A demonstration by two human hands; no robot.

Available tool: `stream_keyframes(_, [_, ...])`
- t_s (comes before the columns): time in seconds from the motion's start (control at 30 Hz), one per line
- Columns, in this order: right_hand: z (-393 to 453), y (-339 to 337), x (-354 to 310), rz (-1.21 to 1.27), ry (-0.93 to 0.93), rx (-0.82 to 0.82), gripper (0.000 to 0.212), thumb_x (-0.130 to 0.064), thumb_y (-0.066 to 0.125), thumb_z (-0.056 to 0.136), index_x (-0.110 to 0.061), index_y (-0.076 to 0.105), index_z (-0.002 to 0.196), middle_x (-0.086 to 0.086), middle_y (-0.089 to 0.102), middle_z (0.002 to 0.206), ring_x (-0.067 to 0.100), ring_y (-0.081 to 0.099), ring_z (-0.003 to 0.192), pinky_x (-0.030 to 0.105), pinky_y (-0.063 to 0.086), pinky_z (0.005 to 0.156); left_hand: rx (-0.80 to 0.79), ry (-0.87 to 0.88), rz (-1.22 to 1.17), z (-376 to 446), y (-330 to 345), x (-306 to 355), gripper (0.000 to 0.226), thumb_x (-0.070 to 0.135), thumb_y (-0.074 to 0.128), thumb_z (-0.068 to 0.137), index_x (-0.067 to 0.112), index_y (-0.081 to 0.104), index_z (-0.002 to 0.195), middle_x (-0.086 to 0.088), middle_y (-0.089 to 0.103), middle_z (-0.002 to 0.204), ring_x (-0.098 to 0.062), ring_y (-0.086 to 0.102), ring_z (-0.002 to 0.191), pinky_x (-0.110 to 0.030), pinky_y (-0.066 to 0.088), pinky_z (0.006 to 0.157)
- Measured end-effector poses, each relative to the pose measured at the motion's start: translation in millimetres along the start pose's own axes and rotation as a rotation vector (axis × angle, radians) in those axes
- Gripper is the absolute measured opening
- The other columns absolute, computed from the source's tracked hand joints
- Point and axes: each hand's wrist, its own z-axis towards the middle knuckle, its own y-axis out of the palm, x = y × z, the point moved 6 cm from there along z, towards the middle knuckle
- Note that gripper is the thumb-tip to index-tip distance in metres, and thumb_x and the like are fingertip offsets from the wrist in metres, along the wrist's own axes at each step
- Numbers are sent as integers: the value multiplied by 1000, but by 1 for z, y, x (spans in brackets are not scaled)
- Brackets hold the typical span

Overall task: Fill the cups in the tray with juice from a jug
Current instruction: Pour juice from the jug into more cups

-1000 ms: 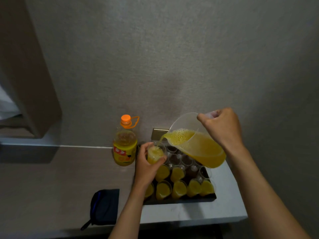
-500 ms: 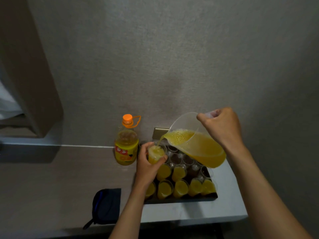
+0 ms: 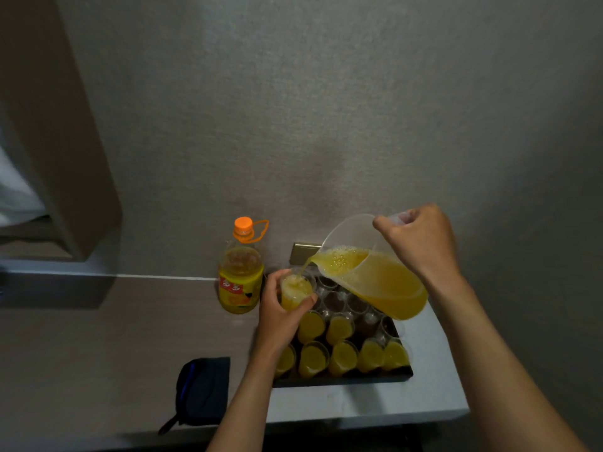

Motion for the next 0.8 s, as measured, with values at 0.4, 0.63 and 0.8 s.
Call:
stream_keyframes(0.4, [0,14,17,160,108,-28,48,-31,73,84,-23,41,49,-7,34,44,14,31,44,34,35,54,-16,2,43,3,1,-3,56,18,87,80,33,56,124,29,61,116,4,60,111,-17,52,87])
stream_keyframes(0.63, [-4,19,35,348,226,24,46,-25,75,86,-20,44,52,-3,33,47,16,30,47,35,31,56,-34,7,84,3,5,-7,55,20,87,79,32,56,124,31,59,114,10,56,110,-10,48,83])
stream_keyframes(0.8, [-8,16,49,444,314,95,36,-25,75,86,-11,55,60,3,39,52,17,35,52,35,38,59,-48,22,125,6,10,-7,56,30,87,79,39,57,125,17,60,126,3,58,115,-22,54,89])
